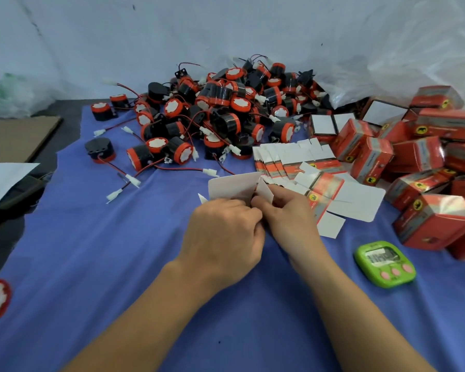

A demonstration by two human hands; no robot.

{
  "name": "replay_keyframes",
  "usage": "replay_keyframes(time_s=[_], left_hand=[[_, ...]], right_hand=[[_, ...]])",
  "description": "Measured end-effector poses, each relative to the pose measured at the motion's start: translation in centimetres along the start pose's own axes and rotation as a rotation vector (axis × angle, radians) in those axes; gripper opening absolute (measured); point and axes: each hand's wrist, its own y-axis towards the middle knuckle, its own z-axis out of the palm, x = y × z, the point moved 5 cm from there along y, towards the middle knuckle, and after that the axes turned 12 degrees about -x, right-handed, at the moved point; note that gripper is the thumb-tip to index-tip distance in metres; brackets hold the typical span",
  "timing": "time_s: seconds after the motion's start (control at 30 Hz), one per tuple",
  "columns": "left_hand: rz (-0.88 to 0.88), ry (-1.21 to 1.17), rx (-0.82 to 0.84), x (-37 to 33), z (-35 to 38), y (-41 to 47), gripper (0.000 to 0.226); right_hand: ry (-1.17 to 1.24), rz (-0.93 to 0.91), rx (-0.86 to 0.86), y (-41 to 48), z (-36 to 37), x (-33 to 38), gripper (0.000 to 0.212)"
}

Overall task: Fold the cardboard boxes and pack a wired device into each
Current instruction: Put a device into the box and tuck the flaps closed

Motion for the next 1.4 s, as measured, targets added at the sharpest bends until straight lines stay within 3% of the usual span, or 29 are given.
replay_keyframes(time_s=[0.1, 0.23, 0.33, 0.4, 0.47, 0.57, 0.67, 0.8, 0.9, 0.97, 1.07, 1.2, 1.33, 1.4], left_hand=[[-0.02, 0.019, -0.066, 0.6, 0.1, -0.4, 0.02], [-0.013, 0.063, -0.363, 1.4, -1.6, 0.2, 0.01], [-0.232, -0.099, -0.529, 3.5, -3.1, 0.2, 0.014], [-0.582, -0.367, -0.468, 6.0, -2.7, -0.1, 0.02], [-0.888, -0.615, -0.306, 8.0, -0.8, -0.5, 0.03], [-1.127, -1.053, 0.068, 8.8, 2.3, -1.0, 0.055], [-1.033, -1.18, 0.32, 8.5, 3.4, -1.1, 0.061], [-0.967, -1.14, 0.41, 8.0, 3.9, -1.5, 0.045], [-0.975, -1.052, 0.357, 7.9, 4.0, -1.4, 0.034], [-0.952, -0.993, 0.32, 7.8, 3.9, -1.1, 0.048], [-0.948, -0.927, 0.236, 7.7, 3.9, -0.9, 0.061], [-0.955, -0.879, 0.122, 8.4, 3.9, -0.9, 0.061], [-0.968, -0.904, 0.163, 8.8, 4.1, -0.9, 0.059], [-0.971, -0.929, 0.187, 8.8, 4.2, -0.9, 0.057]], right_hand=[[0.007, 0.06, -0.012, 0.3, 0.0, -0.2, 0.024], [-0.059, 0.169, -0.071, 1.1, 0.0, -1.0, 0.019], [-0.224, 0.165, -0.134, 1.6, 0.5, -1.7, 0.007], [-0.353, 0.137, -0.155, 1.7, 0.7, -1.8, 0.009], [-0.399, 0.129, -0.16, 1.9, 0.7, -1.8, 0.009], [-0.405, 0.136, -0.173, 1.9, 0.7, -1.9, 0.01], [-0.376, 0.144, -0.205, 1.9, 0.5, -2.1, 0.014], [-0.3, 0.157, -0.201, 1.9, 0.1, -2.0, 0.02], [-0.259, 0.113, -0.16, 1.4, -0.1, -2.1, 0.021], [-0.27, 0.062, -0.114, 1.0, 0.1, -1.9, 0.006], [-0.156, 0.016, -0.021, 0.2, 0.8, -1.1, 0.02], [0.171, 0.15, 0.271, 0.4, 1.1, -0.9, 0.03], [0.27, 0.315, 0.272, 1.6, 0.1, -1.7, 0.036], [0.245, 0.292, 0.227, 1.5, 0.1, -1.8, 0.025]])
